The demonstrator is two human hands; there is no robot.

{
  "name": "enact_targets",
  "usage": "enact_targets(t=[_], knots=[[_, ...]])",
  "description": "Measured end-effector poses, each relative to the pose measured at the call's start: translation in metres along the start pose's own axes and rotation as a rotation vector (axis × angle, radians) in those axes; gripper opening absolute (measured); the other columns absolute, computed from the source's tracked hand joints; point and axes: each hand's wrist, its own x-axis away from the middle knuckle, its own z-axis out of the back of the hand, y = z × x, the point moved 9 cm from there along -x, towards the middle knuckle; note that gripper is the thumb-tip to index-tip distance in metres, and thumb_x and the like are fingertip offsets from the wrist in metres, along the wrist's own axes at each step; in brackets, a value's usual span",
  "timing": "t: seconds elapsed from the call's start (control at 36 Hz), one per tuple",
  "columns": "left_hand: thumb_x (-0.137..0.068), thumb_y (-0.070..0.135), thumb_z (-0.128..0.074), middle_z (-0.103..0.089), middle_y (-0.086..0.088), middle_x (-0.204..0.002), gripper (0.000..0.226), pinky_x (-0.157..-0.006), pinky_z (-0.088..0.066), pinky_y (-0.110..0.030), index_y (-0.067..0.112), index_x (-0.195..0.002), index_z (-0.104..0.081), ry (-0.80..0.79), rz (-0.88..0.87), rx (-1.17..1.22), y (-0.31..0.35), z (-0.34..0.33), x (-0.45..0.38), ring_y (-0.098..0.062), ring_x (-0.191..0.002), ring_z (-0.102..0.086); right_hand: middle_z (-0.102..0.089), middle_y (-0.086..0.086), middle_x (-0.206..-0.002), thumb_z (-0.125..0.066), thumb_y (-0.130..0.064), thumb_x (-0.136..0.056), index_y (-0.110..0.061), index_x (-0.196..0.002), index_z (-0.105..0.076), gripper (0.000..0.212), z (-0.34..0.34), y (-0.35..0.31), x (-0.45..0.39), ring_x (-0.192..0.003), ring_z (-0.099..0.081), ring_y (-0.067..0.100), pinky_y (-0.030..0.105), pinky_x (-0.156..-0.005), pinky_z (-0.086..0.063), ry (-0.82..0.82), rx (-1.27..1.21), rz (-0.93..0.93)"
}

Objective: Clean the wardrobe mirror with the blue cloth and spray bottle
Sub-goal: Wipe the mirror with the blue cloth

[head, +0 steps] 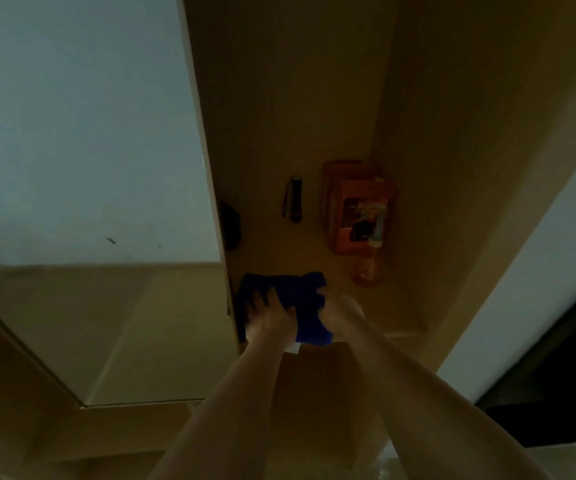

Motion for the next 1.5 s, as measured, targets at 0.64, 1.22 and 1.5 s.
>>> enact_targets(t=[0.64, 1.22, 1.5], knots=[[-0.093, 0.058, -0.017, -0.008, -0.013, -0.154, 0.07, -0.109, -0.022, -0.049, 0.019, -0.148, -0.001, -0.049, 0.285, 0.245, -0.007, -0.03, -0.035, -0.036, -0.139, -0.012, -0.052, 0.013, -0.112, -0.06, -0.012, -0.081, -0.013, -0.103, -0.052, 0.024, -0.034, 0.015, -0.026, -0.094, -0.054, 0.029, 0.042, -0.081, -0.05, -0.321, -1.21, -0.4], [-0.054, 0.085, -0.042, -0.062, -0.023, -0.116, 0.108, -0.099, -0.042, -0.049, 0.004, -0.123, -0.056, -0.404, 0.379, 1.853, 0.041, -0.06, 0.106, -0.038, -0.108, -0.059, -0.061, 0.022, -0.117, -0.054, -0.01, -0.084, -0.002, -0.121, -0.054, 0.038, -0.029, 0.013, 0.084, -0.105, -0.061, 0.036, 0.045, -0.078, -0.053, -0.694, -1.412, -0.138], [-0.075, 0.043, -0.07, -0.07, -0.02, -0.095, 0.05, -0.064, -0.056, -0.043, 0.007, -0.108, -0.062, -0.261, 0.443, 1.715, 0.017, -0.055, 0.153, -0.036, -0.082, -0.068, -0.062, 0.012, -0.089, -0.054, -0.012, -0.063, -0.011, -0.081, -0.055, 0.018, -0.027, 0.012, 0.111, -0.081, -0.057, 0.029, 0.038, -0.067, -0.047, -0.496, -0.99, -0.118]])
